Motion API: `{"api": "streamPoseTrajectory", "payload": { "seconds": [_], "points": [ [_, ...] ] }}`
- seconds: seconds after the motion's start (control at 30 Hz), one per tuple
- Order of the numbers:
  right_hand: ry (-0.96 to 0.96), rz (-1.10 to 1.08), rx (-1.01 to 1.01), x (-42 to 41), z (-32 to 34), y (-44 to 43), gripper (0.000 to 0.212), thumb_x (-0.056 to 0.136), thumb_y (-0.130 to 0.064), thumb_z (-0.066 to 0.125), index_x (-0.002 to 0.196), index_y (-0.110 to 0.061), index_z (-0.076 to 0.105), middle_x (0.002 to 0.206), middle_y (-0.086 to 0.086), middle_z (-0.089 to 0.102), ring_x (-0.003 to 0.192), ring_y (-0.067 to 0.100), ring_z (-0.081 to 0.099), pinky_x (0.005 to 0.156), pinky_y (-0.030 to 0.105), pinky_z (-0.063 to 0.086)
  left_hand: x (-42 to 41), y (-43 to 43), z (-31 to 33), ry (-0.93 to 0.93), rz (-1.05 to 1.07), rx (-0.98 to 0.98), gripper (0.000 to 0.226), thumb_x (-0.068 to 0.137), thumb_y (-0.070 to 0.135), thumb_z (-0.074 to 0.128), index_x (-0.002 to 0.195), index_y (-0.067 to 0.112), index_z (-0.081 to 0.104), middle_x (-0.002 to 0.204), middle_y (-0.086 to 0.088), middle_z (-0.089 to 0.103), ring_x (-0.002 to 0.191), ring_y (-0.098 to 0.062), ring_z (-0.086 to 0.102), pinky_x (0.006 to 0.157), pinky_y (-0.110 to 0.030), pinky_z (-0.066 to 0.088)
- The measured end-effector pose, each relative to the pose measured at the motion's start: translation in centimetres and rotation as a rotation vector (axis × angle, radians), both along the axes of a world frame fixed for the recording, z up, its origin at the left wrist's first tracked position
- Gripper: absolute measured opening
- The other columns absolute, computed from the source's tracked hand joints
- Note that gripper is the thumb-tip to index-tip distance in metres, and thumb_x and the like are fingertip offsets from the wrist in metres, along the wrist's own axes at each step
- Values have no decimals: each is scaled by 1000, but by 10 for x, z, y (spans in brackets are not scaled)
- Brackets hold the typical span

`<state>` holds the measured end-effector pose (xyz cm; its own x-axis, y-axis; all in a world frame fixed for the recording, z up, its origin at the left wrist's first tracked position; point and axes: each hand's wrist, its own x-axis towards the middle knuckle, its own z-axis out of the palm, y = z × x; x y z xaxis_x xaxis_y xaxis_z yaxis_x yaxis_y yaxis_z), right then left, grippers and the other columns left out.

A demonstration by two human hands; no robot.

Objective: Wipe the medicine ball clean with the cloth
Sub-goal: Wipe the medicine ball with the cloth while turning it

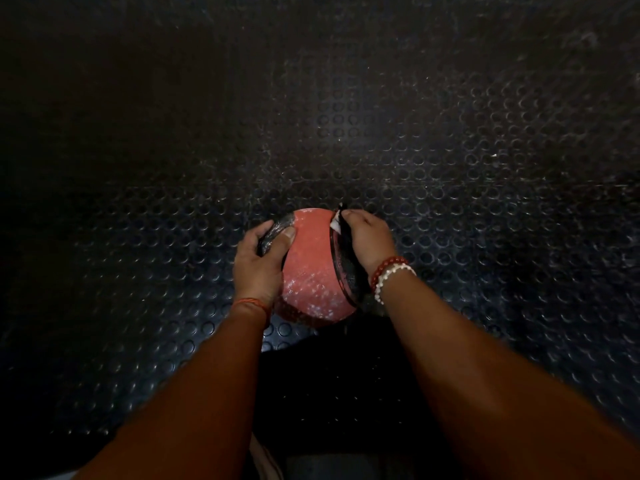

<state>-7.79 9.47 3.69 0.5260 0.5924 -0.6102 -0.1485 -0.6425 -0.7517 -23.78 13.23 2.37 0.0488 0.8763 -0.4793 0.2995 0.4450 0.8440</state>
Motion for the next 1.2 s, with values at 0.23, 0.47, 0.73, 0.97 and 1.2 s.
{"api": "streamPoseTrajectory", "payload": {
  "seconds": [0.23, 0.47, 0.73, 0.97, 1.2],
  "points": [
    [207, -312, -55, -7, -24, -24, 63, 65, -62, 53, 109, -19, 71, 125, 5, 64, 117, 23, 57, 108, 40, 41, 2, 2, -1, 25, -25, 4, 69, 55, 68, 71, 116, 34, 65, 128, 6, 59, 113, -11, 59, 101, -39, 50],
    [-250, -270, -46, -51, 9, -44, 50, 97, -39, 45, 142, -18, 44, 148, 6, 36, 133, 26, 40, 111, 35, 31, 6, 6, -2, 104, -100, 76, 69, 58, 69, 67, 116, 32, 65, 123, 5, 60, 112, -13, 59, 103, -39, 48],
    [-200, 135, -97, -8, 13, -4, 43, 93, -48, 44, 125, -25, 60, 135, 4, 49, 120, 28, 51, 105, 38, 38, 1, 3, -3, 67, -116, 80, 56, 72, 53, 72, 121, 28, 63, 128, 4, 58, 117, -13, 57, 104, -36, 46],
    [159, 21, -141, 13, -6, -4, 39, 90, -42, 52, 108, -14, 71, 126, 13, 63, 117, 30, 57, 104, 39, 43, -2, 2, -1, 26, -84, 21, 56, 56, 67, 70, 107, 45, 63, 128, 6, 59, 113, -12, 59, 101, -42, 50],
    [134, -397, -119, -27, -21, -47, 36, 98, -29, 44, 125, -12, 62, 133, 13, 56, 120, 29, 54, 105, 38, 41, 2, 6, 2, 52, -111, 39, 56, 58, 68, 69, 108, 43, 63, 126, 5, 60, 112, -12, 60, 102, -41, 49]
  ]
}}
